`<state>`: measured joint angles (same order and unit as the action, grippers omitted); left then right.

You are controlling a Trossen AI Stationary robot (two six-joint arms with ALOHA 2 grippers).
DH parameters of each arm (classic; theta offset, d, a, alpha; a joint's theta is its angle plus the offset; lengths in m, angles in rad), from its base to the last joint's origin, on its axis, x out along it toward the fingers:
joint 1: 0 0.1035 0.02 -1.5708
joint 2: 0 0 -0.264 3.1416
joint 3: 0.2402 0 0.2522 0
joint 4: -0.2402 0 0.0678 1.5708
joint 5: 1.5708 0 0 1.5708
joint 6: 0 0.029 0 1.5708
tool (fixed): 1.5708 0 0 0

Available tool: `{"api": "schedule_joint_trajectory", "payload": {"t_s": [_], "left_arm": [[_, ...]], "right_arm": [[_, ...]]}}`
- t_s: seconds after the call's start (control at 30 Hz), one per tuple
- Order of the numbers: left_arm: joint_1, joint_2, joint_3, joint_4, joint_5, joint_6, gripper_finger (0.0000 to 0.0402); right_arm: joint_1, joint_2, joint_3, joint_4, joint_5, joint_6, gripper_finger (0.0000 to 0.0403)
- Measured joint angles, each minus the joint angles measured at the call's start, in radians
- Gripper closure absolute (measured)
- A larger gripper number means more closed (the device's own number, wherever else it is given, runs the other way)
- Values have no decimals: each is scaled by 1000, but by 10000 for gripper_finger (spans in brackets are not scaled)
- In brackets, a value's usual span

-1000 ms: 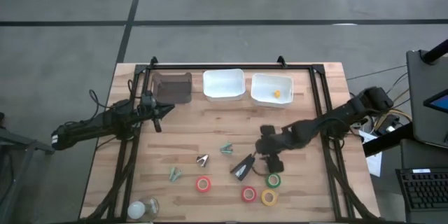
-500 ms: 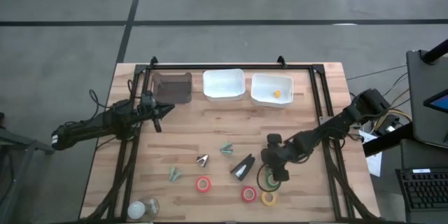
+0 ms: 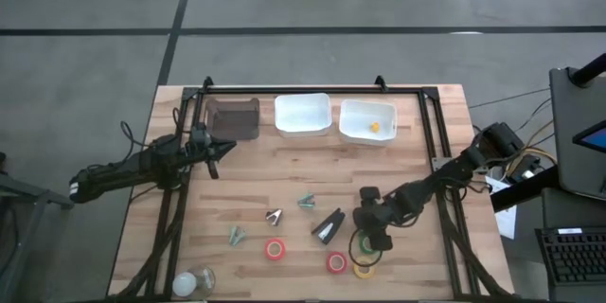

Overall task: Pick and place Stapler, Stapler remover, tape
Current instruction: Put the green stapler into the right white bin

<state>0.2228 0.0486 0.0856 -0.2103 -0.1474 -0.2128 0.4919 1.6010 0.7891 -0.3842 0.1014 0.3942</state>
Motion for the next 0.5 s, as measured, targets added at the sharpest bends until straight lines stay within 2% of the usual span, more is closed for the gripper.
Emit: {"api": "schedule_joint_trajectory", "payload": {"t_s": [0.13,0.33,0.5], "left_arm": [[0,0,0,0,0,0,378],[0,0,0,0,0,0,376],[0,0,0,0,0,0,378]], "right_arm": [[-1,1,0,-3,47,-5,188],[-2,-7,-5,-49,236,2,197],[-2,-40,3,-70,264,-8,204]]}}
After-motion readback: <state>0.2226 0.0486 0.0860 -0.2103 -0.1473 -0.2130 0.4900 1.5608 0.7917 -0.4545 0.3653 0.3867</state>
